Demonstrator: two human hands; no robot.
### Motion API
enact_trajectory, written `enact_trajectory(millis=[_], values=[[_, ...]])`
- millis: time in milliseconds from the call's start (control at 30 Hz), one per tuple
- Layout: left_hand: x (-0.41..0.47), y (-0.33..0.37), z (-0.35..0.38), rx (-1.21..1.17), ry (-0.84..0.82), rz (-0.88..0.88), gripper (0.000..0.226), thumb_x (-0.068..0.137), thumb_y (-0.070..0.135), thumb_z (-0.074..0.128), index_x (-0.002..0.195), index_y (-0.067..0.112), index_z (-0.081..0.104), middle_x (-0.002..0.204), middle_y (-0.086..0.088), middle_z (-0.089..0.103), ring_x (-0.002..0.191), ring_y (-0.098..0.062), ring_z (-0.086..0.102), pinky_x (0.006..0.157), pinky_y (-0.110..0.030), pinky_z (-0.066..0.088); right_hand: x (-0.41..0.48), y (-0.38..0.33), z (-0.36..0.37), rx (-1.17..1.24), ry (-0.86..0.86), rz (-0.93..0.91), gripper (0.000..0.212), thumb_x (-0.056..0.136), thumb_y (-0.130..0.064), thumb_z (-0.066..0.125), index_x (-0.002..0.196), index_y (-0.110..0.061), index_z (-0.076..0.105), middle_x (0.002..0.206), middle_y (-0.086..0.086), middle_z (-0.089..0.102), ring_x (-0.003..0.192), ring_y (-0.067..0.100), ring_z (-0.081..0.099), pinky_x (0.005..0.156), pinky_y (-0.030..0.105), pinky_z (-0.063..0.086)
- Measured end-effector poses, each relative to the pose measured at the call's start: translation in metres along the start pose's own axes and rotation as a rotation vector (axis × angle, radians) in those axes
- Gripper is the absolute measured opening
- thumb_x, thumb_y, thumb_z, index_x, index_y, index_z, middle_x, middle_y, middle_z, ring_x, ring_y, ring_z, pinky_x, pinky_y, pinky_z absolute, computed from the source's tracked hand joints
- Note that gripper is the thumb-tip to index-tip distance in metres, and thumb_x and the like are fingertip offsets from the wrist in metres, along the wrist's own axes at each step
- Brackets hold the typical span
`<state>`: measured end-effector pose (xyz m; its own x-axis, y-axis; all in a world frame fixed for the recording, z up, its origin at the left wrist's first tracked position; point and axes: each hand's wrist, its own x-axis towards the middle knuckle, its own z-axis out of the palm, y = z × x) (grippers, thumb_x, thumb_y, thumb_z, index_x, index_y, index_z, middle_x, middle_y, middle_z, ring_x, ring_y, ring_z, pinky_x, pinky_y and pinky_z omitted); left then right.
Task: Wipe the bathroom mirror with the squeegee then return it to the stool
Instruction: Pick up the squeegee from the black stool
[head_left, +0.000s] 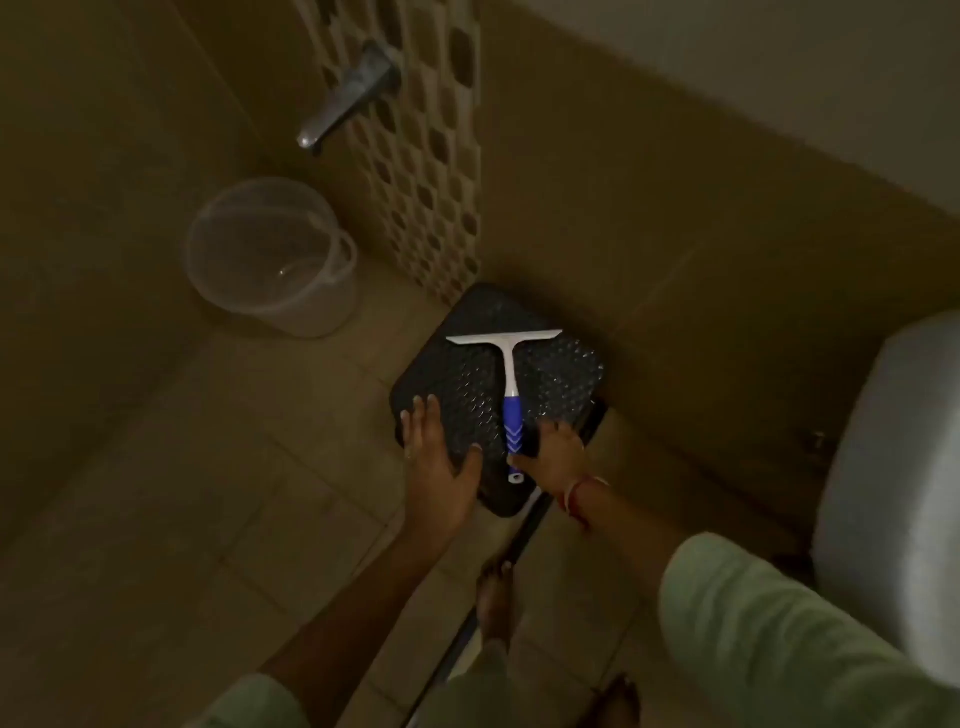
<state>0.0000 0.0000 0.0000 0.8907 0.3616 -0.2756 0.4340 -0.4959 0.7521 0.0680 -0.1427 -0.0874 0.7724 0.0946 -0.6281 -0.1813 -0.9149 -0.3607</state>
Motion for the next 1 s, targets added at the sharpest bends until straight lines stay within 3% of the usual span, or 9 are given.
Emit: enact_trajectory(millis=[267,367,433,567,633,700,900,1000], values=[[-0.004,-0.045,-0.002,-0.018,0.048,-0.057,0.064,0.088,0.006,0.06,0.143,0.002,0.026,0.149,-0.018,0.027,0.139,-0.027,0.023,0.11,-0.021,0.013,0.048,-0.026,0.034,0.216,0.211,0.129,0.055,0.076,-0.038,0.071,0.116,-0.007,0.051,0.121,0.016,0.049,0.107,0.032,0.053,0.093,0.046,0.045],[-0.012,-0.054,-0.006,-0.033,0.092,-0.067,0.059,0.088,0.005,0.06,0.14,0.004,0.033,0.144,-0.016,0.034,0.128,-0.013,0.029,0.102,-0.004,0.012,0.053,-0.028,0.037,0.192,0.238,0.137,0.045,0.08,-0.033,0.067,0.112,-0.006,0.052,0.118,0.016,0.051,0.103,0.029,0.054,0.09,0.044,0.048],[-0.019,-0.054,-0.009,-0.059,0.112,-0.068,0.056,0.087,0.002,0.06,0.138,0.006,0.036,0.14,-0.012,0.038,0.122,-0.007,0.031,0.1,-0.004,0.017,0.045,-0.03,0.032,0.224,0.279,0.106,0.041,0.082,-0.033,0.065,0.112,-0.007,0.053,0.116,0.015,0.051,0.102,0.028,0.054,0.089,0.043,0.048],[-0.037,-0.042,-0.02,-0.204,0.16,-0.128,0.053,0.089,0.002,0.057,0.135,0.012,0.036,0.131,0.004,0.039,0.119,-0.019,0.045,0.101,-0.034,0.039,-0.003,-0.04,0.003,0.458,0.39,-0.03,0.029,0.083,-0.029,0.065,0.106,-0.013,0.056,0.109,0.007,0.051,0.09,0.02,0.057,0.08,0.032,0.049],[-0.044,-0.027,-0.027,-0.287,0.186,-0.095,0.047,0.089,-0.002,0.056,0.125,0.024,0.039,0.119,0.007,0.048,0.104,-0.011,0.056,0.089,-0.023,0.046,-0.037,-0.043,-0.017,0.557,0.407,-0.093,0.029,0.082,-0.026,0.067,0.107,-0.016,0.057,0.108,0.003,0.051,0.084,0.009,0.054,0.073,0.02,0.045],[-0.052,-0.01,-0.034,-0.349,0.176,-0.07,0.046,0.089,-0.002,0.055,0.119,0.028,0.037,0.103,0.01,0.055,0.09,0.0,0.059,0.079,-0.013,0.047,-0.074,-0.043,-0.043,0.614,0.423,-0.167,0.032,0.08,-0.024,0.069,0.109,-0.018,0.058,0.106,-0.001,0.05,0.085,0.006,0.053,0.073,0.017,0.044],[-0.074,0.067,-0.051,-0.418,0.028,0.085,0.038,0.092,0.005,0.052,0.116,0.032,0.043,0.088,0.001,0.067,0.085,-0.007,0.065,0.076,-0.021,0.047,-0.182,-0.049,-0.145,0.625,0.621,-0.532,0.034,0.076,-0.023,0.074,0.108,-0.022,0.062,0.095,-0.007,0.052,0.086,-0.003,0.053,0.073,0.003,0.039],[-0.078,0.122,-0.063,-0.467,0.016,0.208,0.036,0.092,0.007,0.052,0.107,0.04,0.05,0.081,0.0,0.069,0.083,-0.01,0.067,0.08,-0.027,0.05,-0.232,-0.051,-0.2,0.628,0.77,-0.674,0.041,0.076,-0.024,0.075,0.113,-0.025,0.057,0.102,-0.012,0.056,0.093,-0.004,0.054,0.077,0.006,0.041]])
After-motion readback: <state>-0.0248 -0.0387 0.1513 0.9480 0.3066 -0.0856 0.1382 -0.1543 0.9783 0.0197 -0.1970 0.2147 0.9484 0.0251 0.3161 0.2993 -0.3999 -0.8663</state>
